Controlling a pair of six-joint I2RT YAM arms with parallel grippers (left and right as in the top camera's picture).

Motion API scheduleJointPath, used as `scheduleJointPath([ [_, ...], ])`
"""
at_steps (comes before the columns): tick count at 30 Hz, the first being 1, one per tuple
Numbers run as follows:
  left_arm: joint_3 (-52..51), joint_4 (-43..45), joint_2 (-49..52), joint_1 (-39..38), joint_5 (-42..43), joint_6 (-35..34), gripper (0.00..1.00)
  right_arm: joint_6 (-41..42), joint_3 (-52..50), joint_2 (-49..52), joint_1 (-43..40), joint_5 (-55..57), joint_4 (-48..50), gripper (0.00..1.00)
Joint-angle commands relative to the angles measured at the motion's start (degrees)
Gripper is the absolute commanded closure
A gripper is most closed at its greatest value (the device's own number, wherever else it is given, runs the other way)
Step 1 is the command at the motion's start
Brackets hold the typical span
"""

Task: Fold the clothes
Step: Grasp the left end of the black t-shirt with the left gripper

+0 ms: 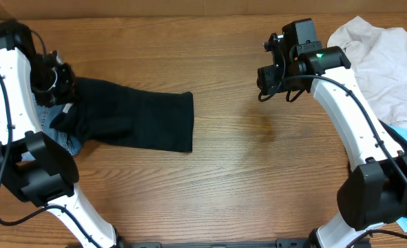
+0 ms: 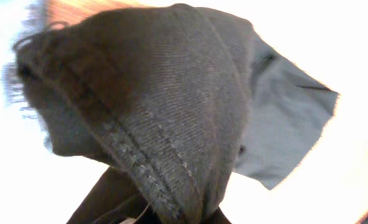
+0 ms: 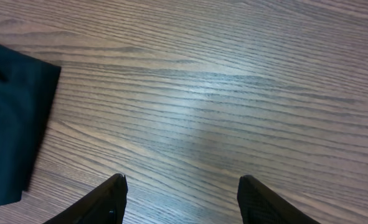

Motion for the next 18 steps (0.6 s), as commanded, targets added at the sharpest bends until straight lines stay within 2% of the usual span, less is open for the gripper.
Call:
scheduleJointPath([
  [1,1.77,-0.74,-0.15,-4.46,8.59,-0.22,0.92,0.28,0.02,-0.04,-0.17,0.46,-0.48,0.39],
  [5,1.73,-0.37,-0.15,-10.4,6.51,-0.72,0.92,0.26,0.02,-0.04,-0.17,0.48,-0.92,0.39],
  [12,1.73,0.33,-0.13,-21.99,-4.15,-4.31,0.9,0.26,0.02,-0.04,-0.17,0.48,-1.33,0.39],
  [18,1.73,1.05,-0.13,-28.04,-5.55,-5.31,0.88,0.26,0.02,-0.04,-0.17,0.46,-1.36,0.39],
])
